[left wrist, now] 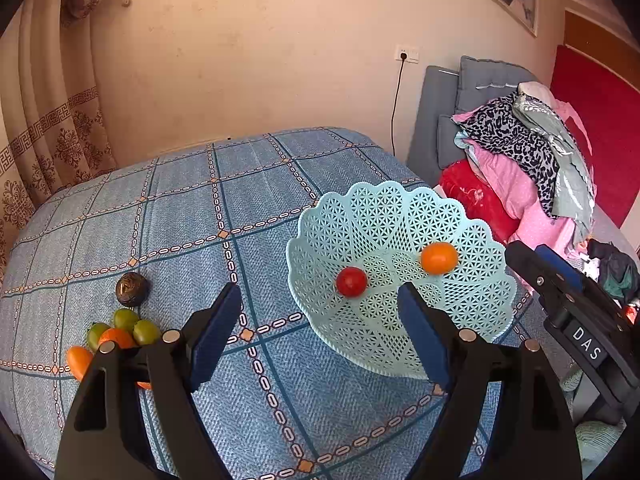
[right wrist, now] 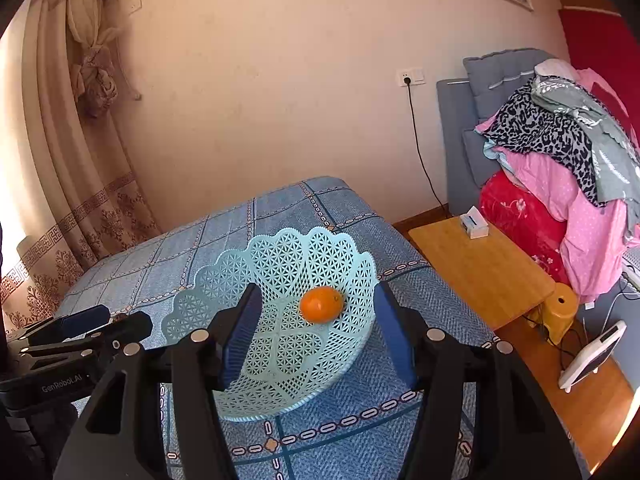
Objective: Organize fruits
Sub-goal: 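Lower the round orange into the basket and open the left tool, then move the left tool to the fruit cluster and grasp the large yellow-orange orange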
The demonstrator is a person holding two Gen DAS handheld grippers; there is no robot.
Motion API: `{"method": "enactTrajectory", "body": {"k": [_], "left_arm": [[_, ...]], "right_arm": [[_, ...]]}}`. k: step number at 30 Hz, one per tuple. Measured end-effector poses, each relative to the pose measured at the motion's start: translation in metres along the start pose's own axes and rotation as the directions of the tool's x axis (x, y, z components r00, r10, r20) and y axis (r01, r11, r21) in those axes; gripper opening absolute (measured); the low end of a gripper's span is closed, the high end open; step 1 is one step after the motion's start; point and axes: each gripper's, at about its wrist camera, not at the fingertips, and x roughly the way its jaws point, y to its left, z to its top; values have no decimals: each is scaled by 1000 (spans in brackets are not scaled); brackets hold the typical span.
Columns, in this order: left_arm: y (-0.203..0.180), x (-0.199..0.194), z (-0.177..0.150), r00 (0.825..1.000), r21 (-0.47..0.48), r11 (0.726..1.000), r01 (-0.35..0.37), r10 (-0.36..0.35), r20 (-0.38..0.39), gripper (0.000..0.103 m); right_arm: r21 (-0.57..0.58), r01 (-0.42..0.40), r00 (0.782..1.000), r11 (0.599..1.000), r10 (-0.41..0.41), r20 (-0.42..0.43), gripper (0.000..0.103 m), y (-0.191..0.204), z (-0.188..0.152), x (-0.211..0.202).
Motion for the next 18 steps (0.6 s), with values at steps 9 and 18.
{"method": "enactTrajectory", "body": {"k": [9,18], "left_arm": [[26,-18,0,998,-47,998,-50,52,38,87],[57,-40,-5,987,-80,988,-130,137,89,93]], "right_arm": [[-13,-14,1000,1000,14,1,60,11,-3,-7],[-32,-43,999,999,42,-22,64,28,-12,-10]]}}
